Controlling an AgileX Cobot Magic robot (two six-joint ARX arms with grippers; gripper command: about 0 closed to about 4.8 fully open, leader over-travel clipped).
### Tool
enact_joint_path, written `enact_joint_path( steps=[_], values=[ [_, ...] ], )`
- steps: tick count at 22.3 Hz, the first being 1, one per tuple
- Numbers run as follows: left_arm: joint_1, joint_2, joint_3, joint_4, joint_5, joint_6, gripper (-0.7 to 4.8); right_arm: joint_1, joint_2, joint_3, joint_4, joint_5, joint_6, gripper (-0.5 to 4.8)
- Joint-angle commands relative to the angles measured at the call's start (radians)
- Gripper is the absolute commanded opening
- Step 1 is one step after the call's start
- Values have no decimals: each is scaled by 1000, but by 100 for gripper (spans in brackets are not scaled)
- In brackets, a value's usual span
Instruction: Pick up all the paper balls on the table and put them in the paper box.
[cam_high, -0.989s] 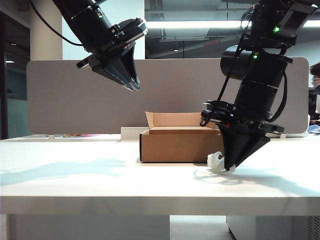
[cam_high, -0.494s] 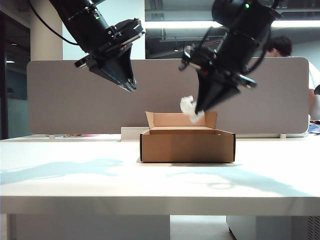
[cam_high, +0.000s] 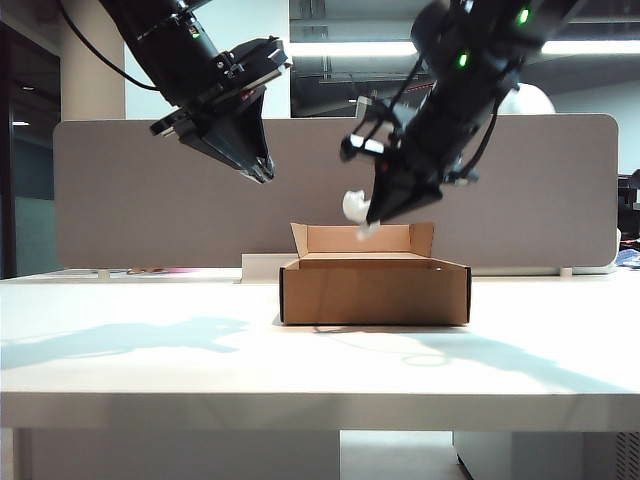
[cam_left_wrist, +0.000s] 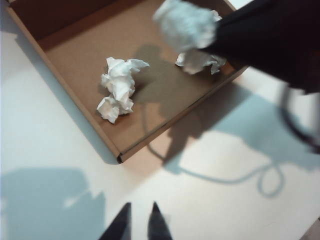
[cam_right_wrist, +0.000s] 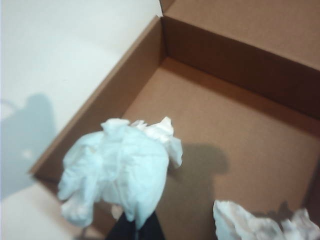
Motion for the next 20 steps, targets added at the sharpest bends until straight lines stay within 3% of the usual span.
enact_joint_path(
  steps=[1, 3, 4, 7, 9, 10, 11, 12, 15, 20],
  values=[
    [0, -7, 5, -2, 3, 0, 43, -5, 35, 6, 61, 10, 1, 145],
    [0, -7, 5, -10, 2, 0, 43, -10, 39, 7, 59, 48, 1, 355],
    [0, -8, 5, -14, 2, 0, 44, -11, 34, 11, 54, 47, 1, 431],
    [1, -20, 5, -37, -5, 2, 43, -12, -14, 16, 23, 47, 0, 439],
    [4, -35, 5, -43, -47, 5, 43, -12, -47, 15, -10, 48, 0, 357],
    [10, -55, 4, -45, -100, 14, 27, -26, -84, 15, -50, 48, -4, 144],
    [14, -66, 4, -46, -114, 27, 10, -33, -100, 14, -68, 43, -11, 52],
    [24, -95, 1, -47, -137, 34, -5, -50, -140, 0, -93, 34, -18, -4],
    [79, -182, -43, -29, -133, 19, -6, -98, -274, -131, -37, 18, -5, -5],
    [160, -399, -259, 109, -133, -26, -6, -164, -566, -446, 55, 18, 5, -5]
  ],
)
